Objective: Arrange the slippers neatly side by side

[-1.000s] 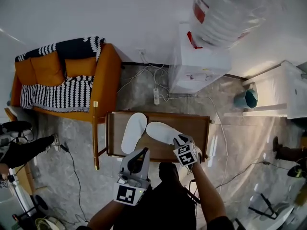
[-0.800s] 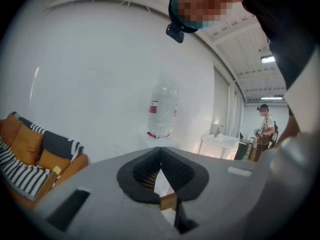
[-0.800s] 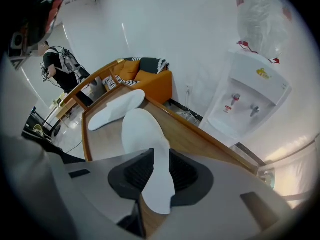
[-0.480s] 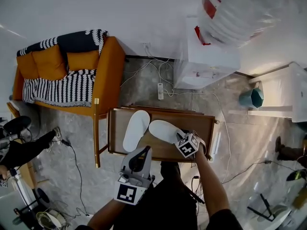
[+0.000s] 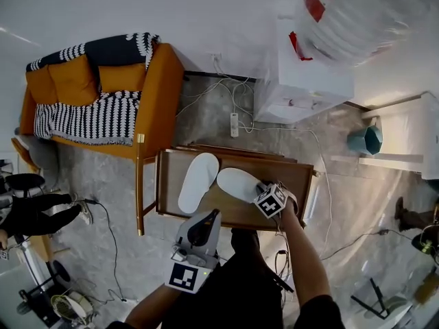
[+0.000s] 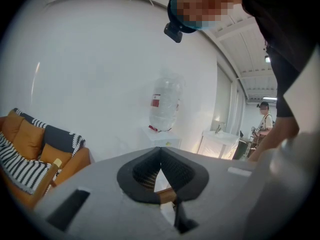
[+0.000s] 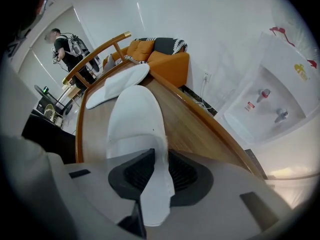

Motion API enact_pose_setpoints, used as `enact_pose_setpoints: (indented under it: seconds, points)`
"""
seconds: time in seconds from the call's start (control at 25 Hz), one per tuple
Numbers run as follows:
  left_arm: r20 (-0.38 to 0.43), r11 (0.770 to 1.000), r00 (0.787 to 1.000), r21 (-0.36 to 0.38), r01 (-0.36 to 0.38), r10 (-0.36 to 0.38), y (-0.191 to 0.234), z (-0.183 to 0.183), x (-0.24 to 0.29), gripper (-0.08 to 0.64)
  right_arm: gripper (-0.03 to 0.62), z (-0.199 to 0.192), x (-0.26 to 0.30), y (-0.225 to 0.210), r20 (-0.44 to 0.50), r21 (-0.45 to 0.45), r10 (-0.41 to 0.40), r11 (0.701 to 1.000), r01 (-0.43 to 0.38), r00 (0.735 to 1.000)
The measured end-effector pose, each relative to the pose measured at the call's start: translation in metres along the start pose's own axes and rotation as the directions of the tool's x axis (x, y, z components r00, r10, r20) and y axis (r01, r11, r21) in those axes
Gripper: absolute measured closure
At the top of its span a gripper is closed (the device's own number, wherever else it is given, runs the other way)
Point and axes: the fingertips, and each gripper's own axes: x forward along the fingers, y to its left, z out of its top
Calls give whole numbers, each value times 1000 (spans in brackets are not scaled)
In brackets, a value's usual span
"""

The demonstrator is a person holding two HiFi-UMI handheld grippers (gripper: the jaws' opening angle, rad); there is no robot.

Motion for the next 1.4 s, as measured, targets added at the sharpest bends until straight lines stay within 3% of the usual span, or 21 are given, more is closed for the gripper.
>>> enact_pose_setpoints:
  seconds: [0.4,0.76,1.16,1.4]
  points:
    - [-12,1000,1000,-15,4,-4,1,-9,-10,547,529,0,0,6,-8,-27,-20,999,20,1000]
    - [-9,1000,1000,-15,3,-3,3,-10,-18,547,563,-4,-1,7,-11,19,-62,998,62,998]
    - [-14,1000,1000,-20,1,-1,4,-13,-23,547,577,-10,-13,13,70,257,-52,966,32,996]
    - [-8,1000,1000,-19,10,-10,4,-10,-23,547,578,-17,-16,22,103,420,-41,907,-6,994]
